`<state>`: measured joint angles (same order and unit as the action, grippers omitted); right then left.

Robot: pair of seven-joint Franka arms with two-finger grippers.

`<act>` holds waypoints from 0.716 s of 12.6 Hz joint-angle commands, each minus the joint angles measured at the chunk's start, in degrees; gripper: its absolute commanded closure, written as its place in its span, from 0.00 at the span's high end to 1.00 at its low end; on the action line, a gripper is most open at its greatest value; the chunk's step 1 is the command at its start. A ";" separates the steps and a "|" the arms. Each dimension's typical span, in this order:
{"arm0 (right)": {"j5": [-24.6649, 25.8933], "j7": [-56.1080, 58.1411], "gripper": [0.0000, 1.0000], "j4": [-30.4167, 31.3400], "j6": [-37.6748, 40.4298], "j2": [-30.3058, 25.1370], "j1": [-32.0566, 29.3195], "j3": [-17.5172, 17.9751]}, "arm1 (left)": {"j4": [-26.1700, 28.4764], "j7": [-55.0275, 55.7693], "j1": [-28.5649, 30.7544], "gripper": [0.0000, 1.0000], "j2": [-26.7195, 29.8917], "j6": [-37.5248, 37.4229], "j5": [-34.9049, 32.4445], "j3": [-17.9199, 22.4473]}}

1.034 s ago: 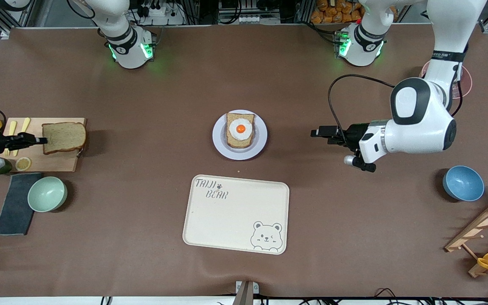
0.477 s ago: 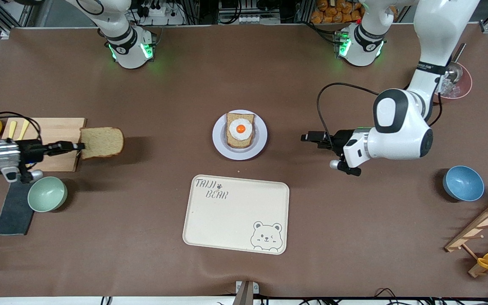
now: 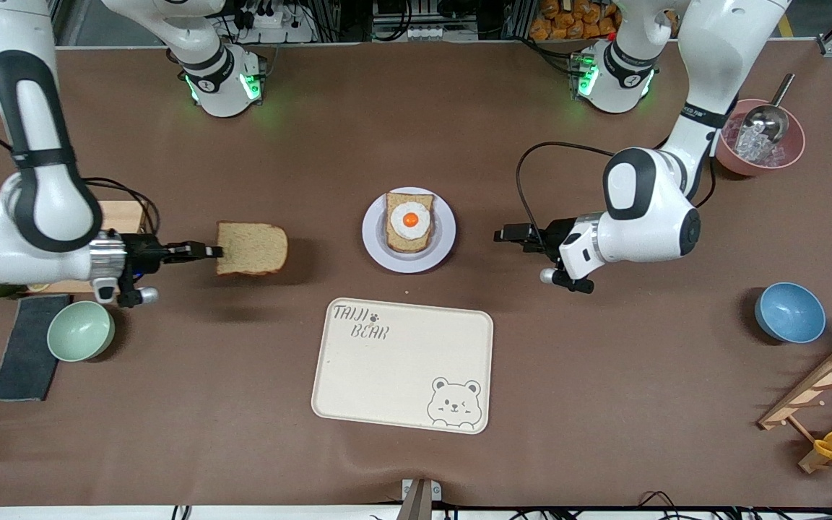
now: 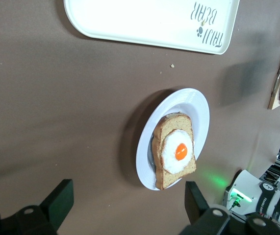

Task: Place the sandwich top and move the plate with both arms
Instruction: 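Carry the bread slice with the right gripper onto the egg toast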

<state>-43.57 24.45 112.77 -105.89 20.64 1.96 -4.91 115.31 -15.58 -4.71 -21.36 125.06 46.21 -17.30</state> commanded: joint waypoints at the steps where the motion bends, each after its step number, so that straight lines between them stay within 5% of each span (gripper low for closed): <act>1: -6.07 -4.48 0.00 6.14 -8.86 -2.71 8.29 -0.63 | 0.70 -2.17 0.66 1.00 0.17 1.15 1.52 -0.02; 4: -15.55 -6.08 0.00 7.99 -14.25 -2.10 14.89 -0.63 | 0.62 -2.26 0.49 1.00 -0.18 1.15 1.52 -0.02; 9: -23.84 -10.81 0.00 10.45 -24.07 -2.19 26.31 -0.54 | 0.79 -2.44 0.75 1.00 -0.96 1.15 1.95 -0.02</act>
<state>-64.73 16.28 120.91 -126.14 20.61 23.45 -4.77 115.64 -16.12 -4.31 -21.55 125.49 46.30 -17.04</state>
